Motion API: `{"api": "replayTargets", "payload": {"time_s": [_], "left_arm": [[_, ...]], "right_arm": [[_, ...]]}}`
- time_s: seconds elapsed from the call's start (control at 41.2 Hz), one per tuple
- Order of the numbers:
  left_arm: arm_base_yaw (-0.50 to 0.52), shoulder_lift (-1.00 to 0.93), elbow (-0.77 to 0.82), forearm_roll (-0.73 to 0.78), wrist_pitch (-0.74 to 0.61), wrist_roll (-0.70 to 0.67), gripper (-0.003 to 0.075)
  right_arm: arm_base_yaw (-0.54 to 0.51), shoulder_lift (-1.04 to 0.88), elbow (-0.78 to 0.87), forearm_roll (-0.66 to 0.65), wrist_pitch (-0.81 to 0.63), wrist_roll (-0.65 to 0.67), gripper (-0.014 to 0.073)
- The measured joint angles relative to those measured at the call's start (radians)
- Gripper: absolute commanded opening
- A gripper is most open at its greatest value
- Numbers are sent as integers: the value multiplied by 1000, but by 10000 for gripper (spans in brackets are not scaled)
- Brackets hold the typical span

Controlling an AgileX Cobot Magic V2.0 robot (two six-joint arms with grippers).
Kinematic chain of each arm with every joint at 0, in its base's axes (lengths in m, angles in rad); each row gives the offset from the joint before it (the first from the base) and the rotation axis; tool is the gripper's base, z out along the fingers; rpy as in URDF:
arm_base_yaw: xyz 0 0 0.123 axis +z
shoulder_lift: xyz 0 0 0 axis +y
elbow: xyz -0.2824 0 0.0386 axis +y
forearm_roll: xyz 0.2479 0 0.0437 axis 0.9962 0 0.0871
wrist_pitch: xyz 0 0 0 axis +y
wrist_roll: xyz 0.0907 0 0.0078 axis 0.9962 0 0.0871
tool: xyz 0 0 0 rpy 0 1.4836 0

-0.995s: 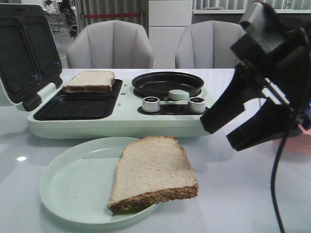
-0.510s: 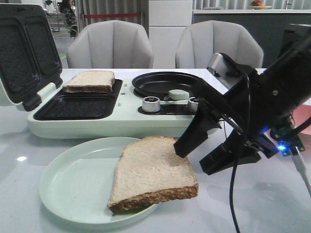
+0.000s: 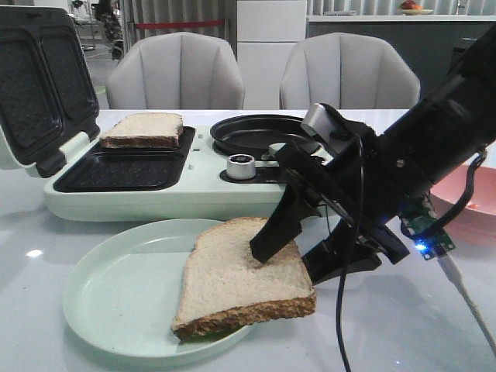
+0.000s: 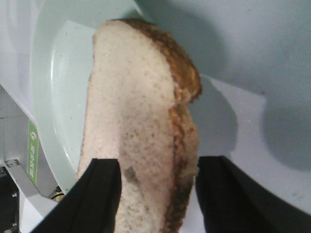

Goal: Make breakfast with bread and shrimp
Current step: 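Move the right gripper down and grasp the remaining bread slice, then lift the bread with the right gripper over the sandwich maker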

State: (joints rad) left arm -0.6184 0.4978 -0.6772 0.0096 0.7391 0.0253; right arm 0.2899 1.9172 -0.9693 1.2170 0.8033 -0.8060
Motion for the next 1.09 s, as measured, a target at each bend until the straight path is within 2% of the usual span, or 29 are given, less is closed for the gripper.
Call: {"api": "replayTargets", "payload": {"time_s": [0.194,0.388,0.631,1.092], "left_arm": [[0,0,0,0,0,0,542],[0,0,0,0,0,0,542],[0,0,0,0,0,0,542],[0,0,0,0,0,0,542]], "right_arm": [[2,13,0,14,2,-21,229],[2,13,0,25,6,-24,129],[2,-11,0,13,4,-24,124],[2,-194,0,-24,-3,-26,125]]}}
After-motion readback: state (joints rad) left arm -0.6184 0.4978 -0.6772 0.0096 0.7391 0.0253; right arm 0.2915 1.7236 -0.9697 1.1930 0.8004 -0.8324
